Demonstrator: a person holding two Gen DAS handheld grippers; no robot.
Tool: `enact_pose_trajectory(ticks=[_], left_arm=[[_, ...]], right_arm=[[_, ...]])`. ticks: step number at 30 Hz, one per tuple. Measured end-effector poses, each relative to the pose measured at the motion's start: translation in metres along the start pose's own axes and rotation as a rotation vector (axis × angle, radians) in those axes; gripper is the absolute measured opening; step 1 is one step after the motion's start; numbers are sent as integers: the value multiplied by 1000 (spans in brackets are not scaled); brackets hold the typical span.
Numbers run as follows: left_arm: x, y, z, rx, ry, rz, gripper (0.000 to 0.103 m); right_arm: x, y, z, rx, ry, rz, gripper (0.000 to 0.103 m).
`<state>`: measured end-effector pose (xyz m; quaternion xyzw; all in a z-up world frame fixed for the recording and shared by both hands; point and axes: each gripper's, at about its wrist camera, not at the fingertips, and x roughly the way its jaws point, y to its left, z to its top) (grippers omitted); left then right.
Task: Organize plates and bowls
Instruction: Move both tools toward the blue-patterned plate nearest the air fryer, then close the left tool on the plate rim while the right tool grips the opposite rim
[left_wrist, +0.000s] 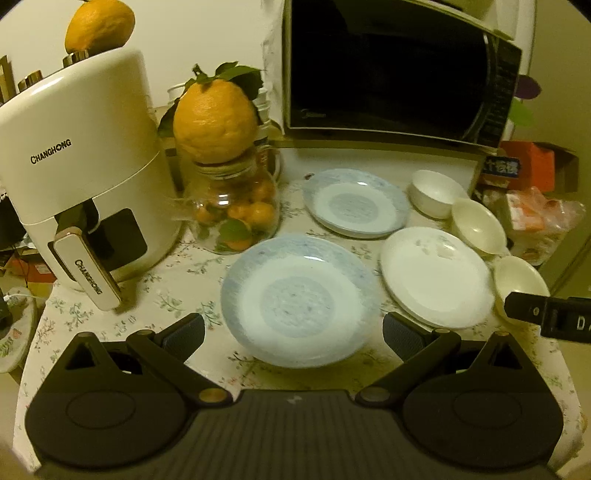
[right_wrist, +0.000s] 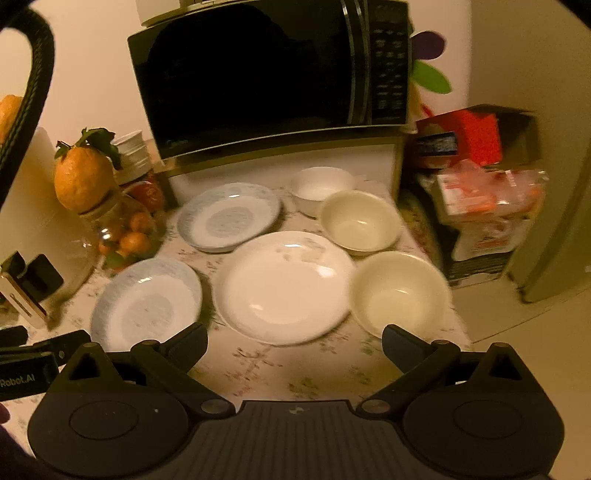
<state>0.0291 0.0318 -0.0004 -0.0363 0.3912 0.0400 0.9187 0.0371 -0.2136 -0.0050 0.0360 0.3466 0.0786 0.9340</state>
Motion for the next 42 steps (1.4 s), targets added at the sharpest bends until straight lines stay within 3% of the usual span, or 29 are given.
enact_pose_trajectory(ticks=[4,7,11,15,19,25,27,29,31,33,34,42], left_arm=[[21,19,9,-55,80,-3,103],[35,42,19,-100,77,62,103],[61,60,21,-107,113,146,101],[93,80,10,-211,222,105,86],[102,92,3,-256,210,94,81],[119,77,3,-179,160,67,71],[127,76,0,-174,167,68,59],[132,77,-4,-188,179,40,55],[134,79,-7,-207,156,-2,48],[134,77,-8,-197,125,-20,30],[133,75,-9,-189,113,-39,22],[114,84,-12,-238,124,-60,11]], right_arm=[[22,9,10,50,44,89,92],[46,23,17,77,125,173,84],[77,48,17,101,238,276,83],[98,61,6,130,325,328,80],[114,66,2,158,388,348,78],[135,71,-2,176,412,343,60],[143,75,-6,138,400,333,55],[149,75,-10,117,397,312,41],[150,75,-11,109,366,305,34],[151,75,-11,78,345,294,28],[150,74,-12,64,334,284,20],[131,74,-15,-25,270,292,16]])
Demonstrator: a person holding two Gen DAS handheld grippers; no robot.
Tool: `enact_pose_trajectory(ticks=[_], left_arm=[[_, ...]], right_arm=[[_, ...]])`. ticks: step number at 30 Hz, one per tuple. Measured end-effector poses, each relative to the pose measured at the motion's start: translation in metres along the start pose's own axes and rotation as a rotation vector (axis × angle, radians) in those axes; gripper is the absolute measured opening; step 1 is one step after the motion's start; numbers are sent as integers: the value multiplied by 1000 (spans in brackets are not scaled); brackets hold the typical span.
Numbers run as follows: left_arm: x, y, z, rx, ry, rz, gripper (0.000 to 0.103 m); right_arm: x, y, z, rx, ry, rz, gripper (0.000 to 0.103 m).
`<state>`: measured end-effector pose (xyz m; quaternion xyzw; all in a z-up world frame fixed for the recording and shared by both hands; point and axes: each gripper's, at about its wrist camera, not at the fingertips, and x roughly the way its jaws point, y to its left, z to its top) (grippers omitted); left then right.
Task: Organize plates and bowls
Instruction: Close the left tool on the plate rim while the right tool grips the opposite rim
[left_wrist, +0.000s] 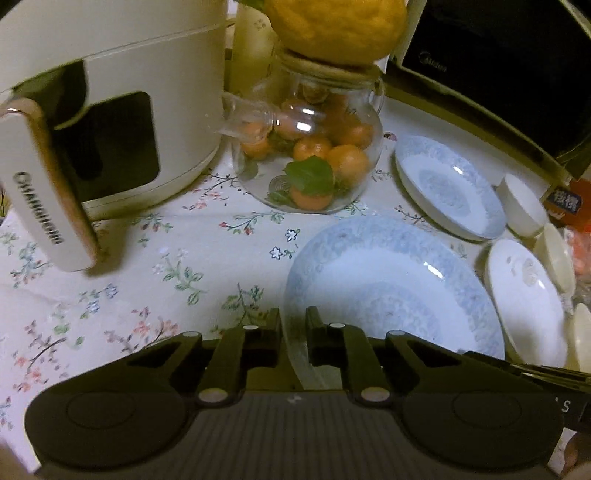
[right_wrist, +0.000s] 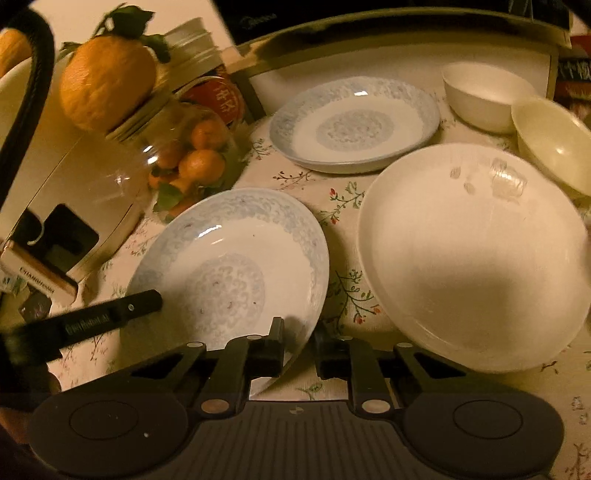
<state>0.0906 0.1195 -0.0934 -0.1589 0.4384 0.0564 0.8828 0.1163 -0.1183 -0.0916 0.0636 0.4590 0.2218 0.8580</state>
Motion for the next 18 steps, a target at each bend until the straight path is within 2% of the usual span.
enact_pose_trajectory(ticks=[6,9,14,18], left_arm=[[-47,-2,-25,78,-15,31,10],[-65,6,-50,71,13,42,10],[-73,23,-78,18,47,72,10],[-81,27,-90,-5,34,61,10]], right_arm=[[-25,12,-16,-35,9,35,16],[-37,19,-35,-54,42,50,16],[-42,31,-69,-80,99,57,17],[-48,44,-81,-137,75,32,17]])
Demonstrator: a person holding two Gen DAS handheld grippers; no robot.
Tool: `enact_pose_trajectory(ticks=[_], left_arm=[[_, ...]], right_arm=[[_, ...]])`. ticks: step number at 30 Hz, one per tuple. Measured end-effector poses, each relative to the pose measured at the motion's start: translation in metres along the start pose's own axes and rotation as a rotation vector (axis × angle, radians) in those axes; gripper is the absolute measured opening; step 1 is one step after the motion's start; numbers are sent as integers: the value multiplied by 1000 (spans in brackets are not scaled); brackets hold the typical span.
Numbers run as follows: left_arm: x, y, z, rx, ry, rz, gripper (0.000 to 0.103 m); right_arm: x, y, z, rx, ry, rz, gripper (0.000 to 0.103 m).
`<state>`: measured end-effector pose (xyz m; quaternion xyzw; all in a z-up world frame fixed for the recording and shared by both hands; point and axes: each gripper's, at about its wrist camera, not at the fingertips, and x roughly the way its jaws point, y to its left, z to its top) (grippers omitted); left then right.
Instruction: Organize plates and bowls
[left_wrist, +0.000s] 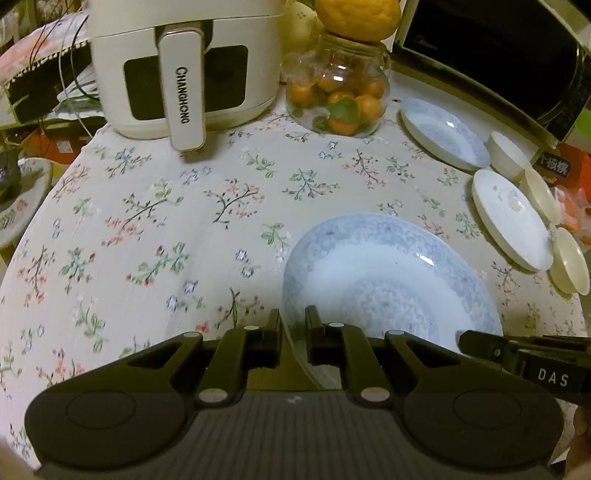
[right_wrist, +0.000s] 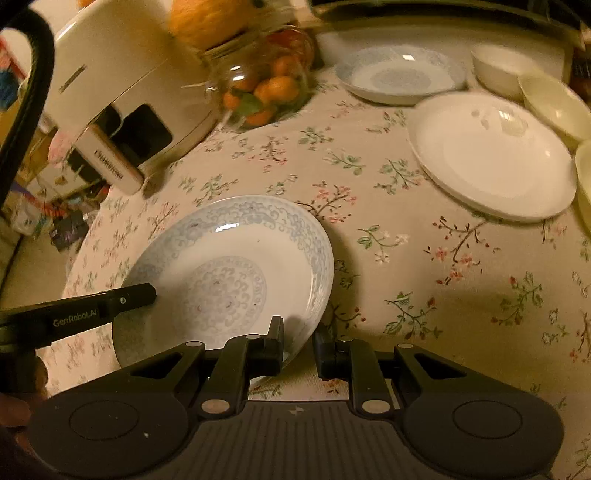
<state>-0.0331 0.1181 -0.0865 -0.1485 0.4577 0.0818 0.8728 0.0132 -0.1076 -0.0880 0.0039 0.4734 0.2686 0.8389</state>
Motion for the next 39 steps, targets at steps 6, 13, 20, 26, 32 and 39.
enact_pose_trajectory(ticks=[6,13,20,26,32,39], left_arm=[[-21,6,-16,5,-25,-3,10],[-13,15,-33,-29,18,31,11],[-9,0,-43,28,49,-1,13],[-5,4,-42,5,70,-13,16],[-9,7,-33,-16,66,12,27],[-10,14,-15,-65,53,51,41]], right_arm=[[-13,11,-14,-65,-28,9,18],[-2,24,-31,-115,7,20,19],[0,14,-28,-113,12,-36,19],[-2,18,-31,-161,2,-50,20],[-8,6,-22,-101,24,-2,21],[-18,-7,-10,-67,-16,-10,28]])
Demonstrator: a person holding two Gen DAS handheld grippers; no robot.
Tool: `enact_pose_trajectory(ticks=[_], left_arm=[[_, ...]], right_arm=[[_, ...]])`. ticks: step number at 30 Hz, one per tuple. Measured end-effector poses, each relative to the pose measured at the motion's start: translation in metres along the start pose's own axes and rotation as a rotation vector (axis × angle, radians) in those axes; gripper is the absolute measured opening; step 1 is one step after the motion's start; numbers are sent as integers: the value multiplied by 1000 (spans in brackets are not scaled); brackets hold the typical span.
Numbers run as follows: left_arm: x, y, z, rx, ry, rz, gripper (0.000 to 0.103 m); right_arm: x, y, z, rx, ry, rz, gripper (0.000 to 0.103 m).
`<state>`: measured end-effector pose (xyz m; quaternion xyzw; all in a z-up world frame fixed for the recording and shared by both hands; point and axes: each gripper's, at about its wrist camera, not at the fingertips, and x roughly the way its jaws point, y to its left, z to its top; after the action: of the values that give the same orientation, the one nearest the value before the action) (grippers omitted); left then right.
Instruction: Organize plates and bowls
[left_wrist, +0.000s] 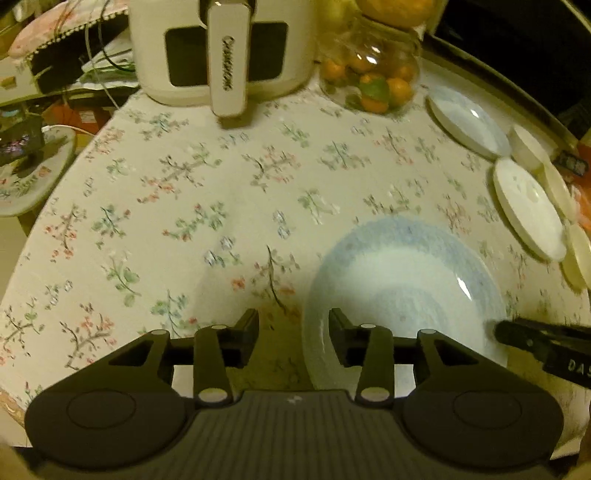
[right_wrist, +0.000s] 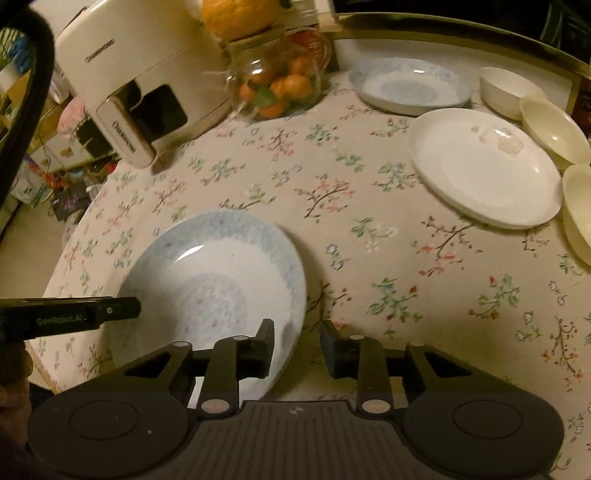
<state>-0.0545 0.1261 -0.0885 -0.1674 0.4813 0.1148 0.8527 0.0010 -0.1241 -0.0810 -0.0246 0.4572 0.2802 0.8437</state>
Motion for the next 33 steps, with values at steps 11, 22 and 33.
enact_pose_trajectory(ticks=[11,22,33], left_arm=[[-9,-44,43,40,-119,-10,52],[3,-114,79,164,-209,14,62],[20,-155,106,209,-266,21,73]], right_arm=[[-11,-27,28,77,-66,-29,29],[-28,-70,56,202,-141,-95,44],[-32,-90,105,139,-165,-153,70]])
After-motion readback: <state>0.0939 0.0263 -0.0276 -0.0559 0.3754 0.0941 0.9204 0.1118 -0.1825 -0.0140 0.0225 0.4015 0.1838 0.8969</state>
